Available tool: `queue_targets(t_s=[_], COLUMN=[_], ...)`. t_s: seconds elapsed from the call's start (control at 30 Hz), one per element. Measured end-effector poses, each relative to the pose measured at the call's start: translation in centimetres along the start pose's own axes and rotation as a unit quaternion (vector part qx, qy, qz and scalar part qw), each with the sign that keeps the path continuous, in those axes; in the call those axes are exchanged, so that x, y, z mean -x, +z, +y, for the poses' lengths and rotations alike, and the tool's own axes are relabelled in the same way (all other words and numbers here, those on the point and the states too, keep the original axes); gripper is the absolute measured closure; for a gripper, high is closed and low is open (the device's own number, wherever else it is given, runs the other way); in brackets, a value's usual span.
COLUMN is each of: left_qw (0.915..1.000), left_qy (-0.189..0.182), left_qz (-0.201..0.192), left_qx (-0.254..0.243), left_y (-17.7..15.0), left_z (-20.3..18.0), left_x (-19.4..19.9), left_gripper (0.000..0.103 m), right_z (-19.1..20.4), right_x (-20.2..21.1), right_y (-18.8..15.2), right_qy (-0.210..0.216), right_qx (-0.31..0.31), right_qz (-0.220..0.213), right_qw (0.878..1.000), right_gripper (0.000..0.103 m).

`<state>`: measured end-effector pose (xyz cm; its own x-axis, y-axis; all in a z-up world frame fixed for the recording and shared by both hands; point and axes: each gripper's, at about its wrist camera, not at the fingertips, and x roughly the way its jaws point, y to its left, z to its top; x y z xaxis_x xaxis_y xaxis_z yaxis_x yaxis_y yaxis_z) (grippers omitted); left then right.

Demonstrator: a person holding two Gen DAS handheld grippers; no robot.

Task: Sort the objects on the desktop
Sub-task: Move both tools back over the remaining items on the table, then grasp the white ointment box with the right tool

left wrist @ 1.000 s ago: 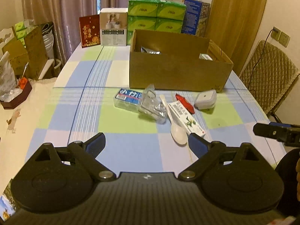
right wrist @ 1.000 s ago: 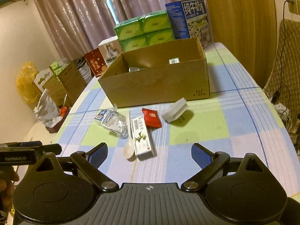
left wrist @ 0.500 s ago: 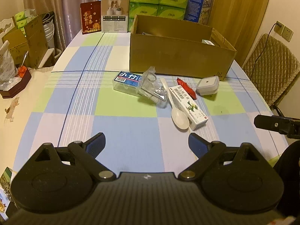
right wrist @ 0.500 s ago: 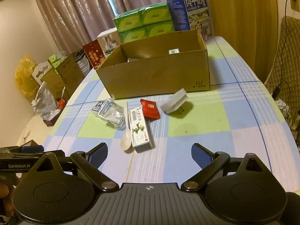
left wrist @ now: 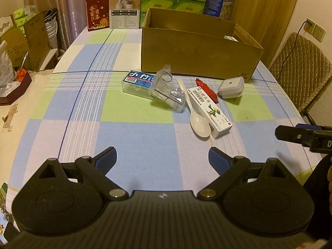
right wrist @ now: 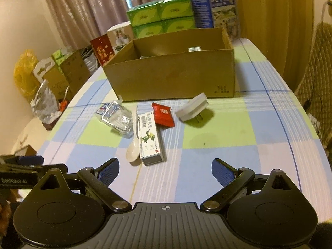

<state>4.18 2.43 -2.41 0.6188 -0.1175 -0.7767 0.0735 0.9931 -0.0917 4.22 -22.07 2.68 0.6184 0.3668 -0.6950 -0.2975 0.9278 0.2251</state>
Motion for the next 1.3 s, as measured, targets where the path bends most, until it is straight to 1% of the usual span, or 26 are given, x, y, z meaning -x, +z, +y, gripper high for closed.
queue_targets(t_s=[0.23,0.4,0.47,0.53,0.6,0.63,0.7,0.83,0.93,1.03,1.13,1.3], left_qw=[1.0,0.9999,0.9999,0.9998,0.9998,0.9998,0.9998,0.9997,0.9996,0.9995,0.9994,0.9992], left_qy=[0.003,0.006,0.006,0.004,0.002,0.001,0.0,-0.003,-0.004,-0.005,-0.007,-0.014], left_qz=[0.005,0.011,0.014,0.017,0.02,0.021,0.021,0.024,0.028,0.031,0.033,0.037], left_qx=[0.003,0.006,0.006,0.006,0.006,0.006,0.005,0.005,0.005,0.005,0.006,0.006], left_y=[0.5,1.1,1.3,1.5,1.8,1.9,2.1,2.4,2.5,2.5,2.6,2.5], left_z=[0.4,0.9,0.9,0.9,0.8,0.8,0.8,0.7,0.8,0.8,0.8,0.4], left_x=[-1.2,-2.5,-3.1,-3.7,-4.3,-4.5,-4.9,-5.8,-6.6,-7.1,-7.5,-8.1], left_gripper=[0.01,0.01,0.01,0.01,0.01,0.01,0.01,0.01,0.01,0.01,0.01,0.01], right_z=[0.9,1.4,1.8,1.9,1.9,1.8,1.6,1.5,1.4,1.5,1.7,0.9], right_x=[-3.0,-5.5,-6.6,-7.8,-9.1,-9.7,-10.6,-11.9,-12.7,-13.2,-13.5,-12.8], right_y=[0.1,0.1,0.1,0.1,0.0,0.0,0.0,0.0,0.3,0.6,0.8,0.8], right_qy=[0.014,0.025,0.03,0.032,0.027,0.028,0.031,0.034,0.035,0.037,0.035,0.027], right_qx=[0.064,0.097,0.116,0.132,0.142,0.145,0.144,0.148,0.145,0.146,0.154,0.156], right_qz=[0.012,0.026,0.033,0.041,0.052,0.058,0.065,0.075,0.077,0.077,0.08,0.084], right_qw=[0.998,0.995,0.992,0.99,0.988,0.987,0.987,0.986,0.986,0.986,0.984,0.984], right_gripper=[0.01,0.011,0.018,0.022,0.029,0.033,0.035,0.044,0.05,0.055,0.067,0.068])
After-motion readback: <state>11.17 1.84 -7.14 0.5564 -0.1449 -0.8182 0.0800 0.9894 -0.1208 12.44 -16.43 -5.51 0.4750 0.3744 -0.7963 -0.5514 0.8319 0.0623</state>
